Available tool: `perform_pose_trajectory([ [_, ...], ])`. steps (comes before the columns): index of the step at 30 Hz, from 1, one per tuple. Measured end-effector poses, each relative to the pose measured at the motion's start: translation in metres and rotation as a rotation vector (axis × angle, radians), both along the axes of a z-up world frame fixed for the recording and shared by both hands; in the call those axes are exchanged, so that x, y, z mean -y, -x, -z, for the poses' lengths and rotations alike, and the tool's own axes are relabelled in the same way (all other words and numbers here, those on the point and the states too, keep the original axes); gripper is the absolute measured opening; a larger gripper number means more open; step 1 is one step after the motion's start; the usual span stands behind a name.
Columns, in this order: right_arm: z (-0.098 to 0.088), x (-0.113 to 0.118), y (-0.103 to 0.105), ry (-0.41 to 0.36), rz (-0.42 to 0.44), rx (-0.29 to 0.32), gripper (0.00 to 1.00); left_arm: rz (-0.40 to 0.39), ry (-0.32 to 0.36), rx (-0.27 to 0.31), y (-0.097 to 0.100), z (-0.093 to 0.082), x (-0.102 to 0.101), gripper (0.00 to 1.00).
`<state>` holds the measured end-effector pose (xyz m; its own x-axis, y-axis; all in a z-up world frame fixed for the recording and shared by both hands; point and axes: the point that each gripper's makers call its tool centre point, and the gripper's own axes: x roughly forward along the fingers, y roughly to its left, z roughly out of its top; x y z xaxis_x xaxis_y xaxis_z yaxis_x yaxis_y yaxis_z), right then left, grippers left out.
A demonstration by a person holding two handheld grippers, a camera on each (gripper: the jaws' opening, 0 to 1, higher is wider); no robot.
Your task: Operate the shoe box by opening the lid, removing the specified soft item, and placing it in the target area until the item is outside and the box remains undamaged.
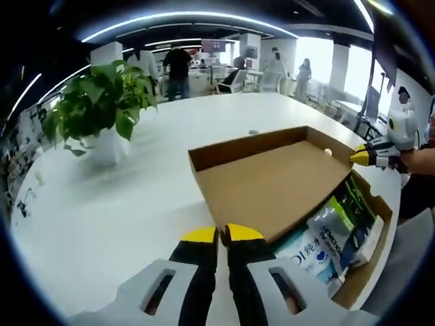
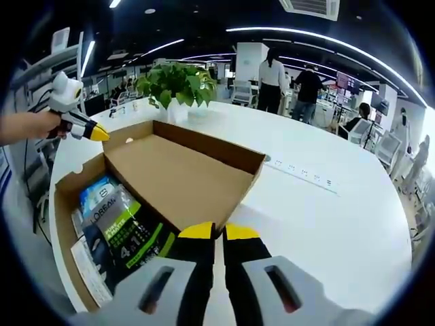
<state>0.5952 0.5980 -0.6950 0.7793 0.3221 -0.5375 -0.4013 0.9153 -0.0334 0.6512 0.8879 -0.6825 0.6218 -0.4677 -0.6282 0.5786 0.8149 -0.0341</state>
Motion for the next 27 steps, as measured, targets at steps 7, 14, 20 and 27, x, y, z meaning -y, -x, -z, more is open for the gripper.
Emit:
perform_pose_trajectory([
  [7,0.0010,0.0009,-0.0017,0.003,-0.007,-0.001,0.02,-0.005,-0.003,-0.009,-0.0013,0.0023,0.0011,0.02],
  [14,0.0023,0.0015,-0.0035,-0.003,-0.008,-0.009,0.03,-0.010,-0.003,-0.023,-0.0032,0.0044,0.0018,0.02],
  [20,0.0035,0.0019,-0.0050,-0.016,0.000,-0.030,0.03,-0.027,0.007,-0.045,-0.0037,0.0061,0.0028,0.02],
  [27,0.0040,0.0025,-0.0049,-0.024,0.005,-0.039,0.03,-0.022,-0.008,-0.054,-0.0035,0.0066,0.0046,0.02],
])
